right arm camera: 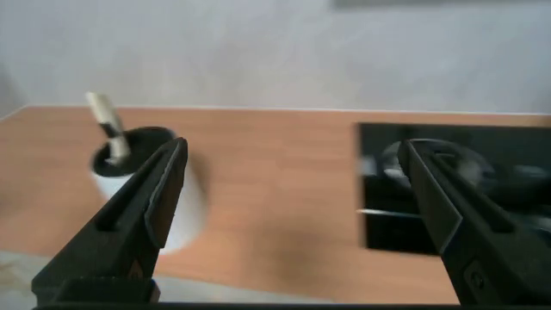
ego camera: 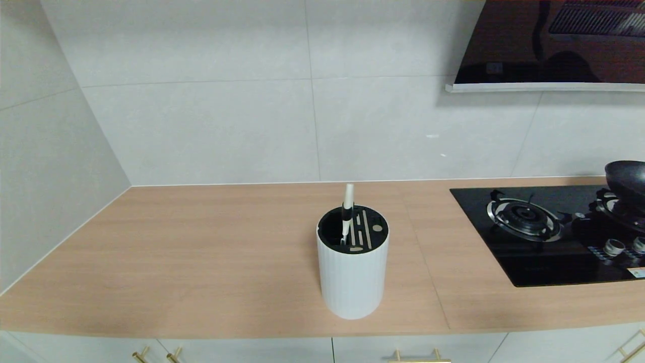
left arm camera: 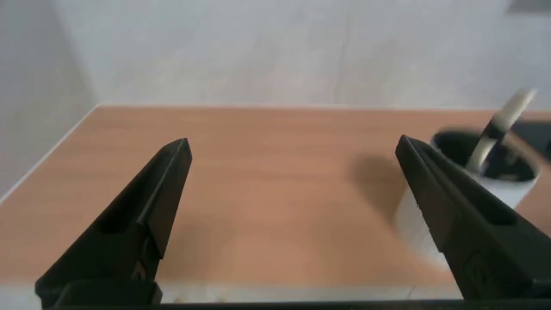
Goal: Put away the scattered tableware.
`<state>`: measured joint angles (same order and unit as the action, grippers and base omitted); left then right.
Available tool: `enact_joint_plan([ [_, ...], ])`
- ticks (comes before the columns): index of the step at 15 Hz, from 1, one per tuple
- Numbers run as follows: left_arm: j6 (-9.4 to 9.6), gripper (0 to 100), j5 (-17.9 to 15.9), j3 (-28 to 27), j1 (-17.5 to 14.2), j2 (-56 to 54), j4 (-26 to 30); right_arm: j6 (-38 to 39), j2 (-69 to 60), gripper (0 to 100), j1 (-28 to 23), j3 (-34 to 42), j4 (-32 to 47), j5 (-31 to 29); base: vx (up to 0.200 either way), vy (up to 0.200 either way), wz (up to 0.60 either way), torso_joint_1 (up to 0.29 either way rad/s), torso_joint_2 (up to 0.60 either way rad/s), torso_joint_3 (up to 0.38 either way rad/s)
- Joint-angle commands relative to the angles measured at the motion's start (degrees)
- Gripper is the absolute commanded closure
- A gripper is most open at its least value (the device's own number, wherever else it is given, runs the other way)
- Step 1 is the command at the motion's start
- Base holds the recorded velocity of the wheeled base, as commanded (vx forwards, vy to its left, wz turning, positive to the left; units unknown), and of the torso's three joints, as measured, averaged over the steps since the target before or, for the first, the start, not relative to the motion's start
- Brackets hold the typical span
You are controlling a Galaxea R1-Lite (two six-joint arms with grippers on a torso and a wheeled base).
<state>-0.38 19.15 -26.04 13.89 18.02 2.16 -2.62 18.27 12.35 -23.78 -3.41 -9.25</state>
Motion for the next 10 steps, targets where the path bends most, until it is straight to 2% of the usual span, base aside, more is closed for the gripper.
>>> enact_joint_plan([
  [1,0.82,0,-1.7,-1.6,-7.6,-12.3,3.8,-2.1,-12.8,0,-7.1,0.1,5.3,0.6,0.000,0.000,0.00,0.000,0.00,0.000],
  [2,0.82,0,-1.5,-1.5,-7.8,-12.5,3.8,-2.1,-13.1,0,-7.9,0.2,5.3,0.8,0.000,0.000,0.00,0.000,0.00,0.000],
  [3,0.29,0,-0.3,-1.7,-10.3,-12.8,3.6,-2.0,-15.8,0,-11.1,0.4,5.9,2.4,0.000,0.000,0.00,0.000,0.00,0.000],
  [5,0.99,0,-0.6,-1.6,-12.7,-15.3,4.2,-2.1,-18.3,0,-12.3,2.3,8.8,2.6,0.000,0.000,0.00,0.000,0.00,0.000],
  [7,0.91,0,-0.4,-0.3,-14.1,-18.0,8.0,-1.9,-18.3,0,-12.3,5.3,7.7,1.8,0.000,0.000,0.00,0.000,0.00,0.000],
  [9,0.20,0,-0.4,4.5,-14.1,-17.9,8.9,-1.2,-18.3,0,-12.3,8.6,4.9,2.1,0.000,0.000,0.00,0.000,0.00,0.000],
  [10,0.20,0,-1.3,10.0,-14.1,-17.9,8.0,0.1,-18.3,0,-12.3,14.7,0.5,3.1,0.000,0.000,0.00,0.000,0.00,0.000],
])
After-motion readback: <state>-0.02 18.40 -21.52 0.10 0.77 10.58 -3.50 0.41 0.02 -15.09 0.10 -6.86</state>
